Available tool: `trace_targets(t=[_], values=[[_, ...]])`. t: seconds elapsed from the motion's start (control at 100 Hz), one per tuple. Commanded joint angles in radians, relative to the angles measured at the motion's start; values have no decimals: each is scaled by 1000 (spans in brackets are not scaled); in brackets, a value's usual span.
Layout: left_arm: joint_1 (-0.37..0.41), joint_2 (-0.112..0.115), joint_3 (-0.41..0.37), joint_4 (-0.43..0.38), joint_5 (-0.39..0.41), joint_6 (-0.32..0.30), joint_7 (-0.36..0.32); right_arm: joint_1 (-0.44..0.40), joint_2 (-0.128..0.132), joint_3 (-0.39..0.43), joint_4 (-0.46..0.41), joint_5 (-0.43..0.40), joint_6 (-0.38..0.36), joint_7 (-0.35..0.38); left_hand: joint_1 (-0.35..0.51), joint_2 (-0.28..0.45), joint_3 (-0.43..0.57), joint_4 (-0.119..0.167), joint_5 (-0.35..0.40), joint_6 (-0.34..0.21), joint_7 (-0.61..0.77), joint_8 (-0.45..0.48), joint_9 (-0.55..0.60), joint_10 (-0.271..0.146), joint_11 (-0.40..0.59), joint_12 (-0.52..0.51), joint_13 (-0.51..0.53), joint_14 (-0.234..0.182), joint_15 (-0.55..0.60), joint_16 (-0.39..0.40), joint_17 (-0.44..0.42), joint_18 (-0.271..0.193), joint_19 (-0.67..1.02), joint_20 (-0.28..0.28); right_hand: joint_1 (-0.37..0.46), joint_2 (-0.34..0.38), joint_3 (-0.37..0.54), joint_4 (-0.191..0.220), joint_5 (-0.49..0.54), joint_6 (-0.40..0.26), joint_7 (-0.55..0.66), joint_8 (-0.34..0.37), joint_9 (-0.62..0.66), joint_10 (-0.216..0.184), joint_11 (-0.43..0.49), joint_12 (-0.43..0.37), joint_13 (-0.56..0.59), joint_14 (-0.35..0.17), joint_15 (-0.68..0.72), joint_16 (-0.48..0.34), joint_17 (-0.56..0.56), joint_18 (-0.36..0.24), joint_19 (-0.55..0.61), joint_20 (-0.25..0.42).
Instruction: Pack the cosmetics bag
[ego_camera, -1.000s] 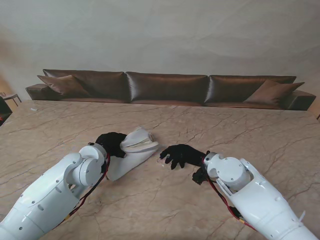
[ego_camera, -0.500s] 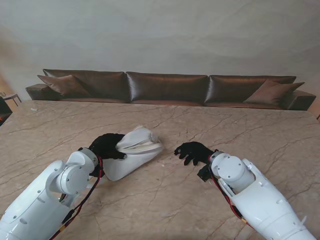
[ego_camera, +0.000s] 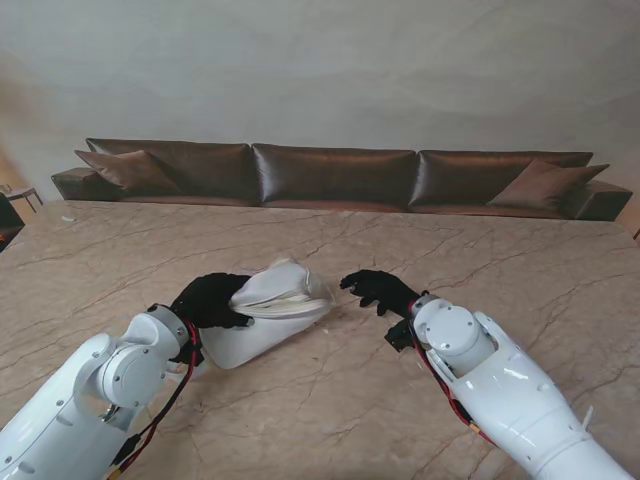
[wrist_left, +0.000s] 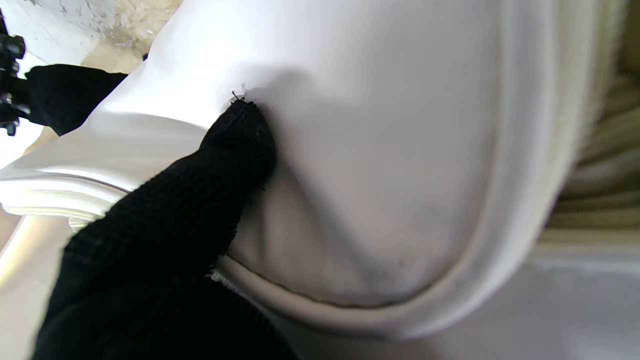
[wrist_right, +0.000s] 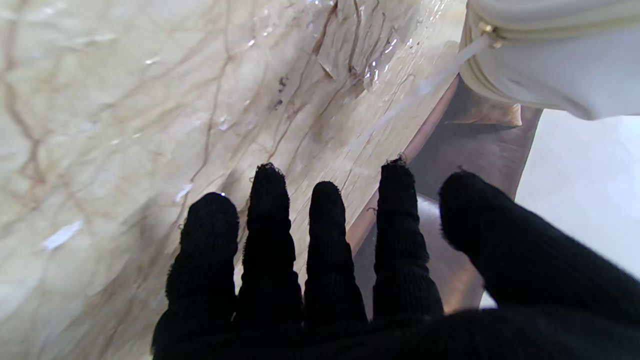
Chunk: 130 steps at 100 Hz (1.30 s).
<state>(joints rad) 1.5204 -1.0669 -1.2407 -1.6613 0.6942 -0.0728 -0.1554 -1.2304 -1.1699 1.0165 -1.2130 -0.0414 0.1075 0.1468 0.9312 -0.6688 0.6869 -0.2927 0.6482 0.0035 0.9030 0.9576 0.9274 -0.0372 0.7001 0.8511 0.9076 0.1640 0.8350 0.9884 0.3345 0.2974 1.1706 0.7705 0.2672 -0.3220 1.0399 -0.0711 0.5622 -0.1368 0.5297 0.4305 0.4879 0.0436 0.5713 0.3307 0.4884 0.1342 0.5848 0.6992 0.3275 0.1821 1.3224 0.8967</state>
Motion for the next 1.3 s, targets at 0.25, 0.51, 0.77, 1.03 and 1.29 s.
trace_targets(t=[0.25,0.51,0.77,1.03,1.29], values=[[6,-1,15,-20,-8,-15,0,127,-36,-102,134,104,-60,95,200,365,150,141,162,-243,294,126,66,-141,147,60,12,-4,21,38,-24,10,-19,28,41,20,19,-13,-99,-18,-21,-42,-144,-22,18,-6,-232,-79,39,53,-118,-73,-62,54],[-3,-2,22,-11,-7,-1,2,199,-59,-169,250,190,-109,195,198,363,150,138,162,-243,293,130,67,-143,146,61,11,-3,18,39,-36,10,-28,30,94,3,16,-104,170,58,119,-53,-172,-24,52,23,-330,-104,78,69,-179,-117,-82,110],[-12,-3,23,1,-10,18,3,205,-50,-175,271,204,-134,250,198,361,151,134,161,-244,290,131,67,-143,146,64,9,-2,12,40,-43,13,-34,31,51,-77,-10,-135,237,-77,355,118,-104,-27,34,11,-277,-94,73,61,-148,-103,-64,121],[-20,-6,36,17,-16,37,13,184,-29,-162,268,189,-147,290,197,363,151,134,160,-243,288,131,67,-141,143,67,8,1,10,41,-52,14,-39,32,116,-186,41,-148,206,-172,446,252,-24,-32,33,30,-205,-89,56,49,-116,-84,-61,117],[-23,-7,47,19,-19,54,14,165,-17,-148,272,174,-175,302,197,360,152,134,161,-241,287,130,68,-139,142,72,7,5,10,41,-59,16,-43,31,148,-244,98,-168,229,-161,471,253,36,-41,56,51,-167,-86,46,38,-113,-71,-72,110]])
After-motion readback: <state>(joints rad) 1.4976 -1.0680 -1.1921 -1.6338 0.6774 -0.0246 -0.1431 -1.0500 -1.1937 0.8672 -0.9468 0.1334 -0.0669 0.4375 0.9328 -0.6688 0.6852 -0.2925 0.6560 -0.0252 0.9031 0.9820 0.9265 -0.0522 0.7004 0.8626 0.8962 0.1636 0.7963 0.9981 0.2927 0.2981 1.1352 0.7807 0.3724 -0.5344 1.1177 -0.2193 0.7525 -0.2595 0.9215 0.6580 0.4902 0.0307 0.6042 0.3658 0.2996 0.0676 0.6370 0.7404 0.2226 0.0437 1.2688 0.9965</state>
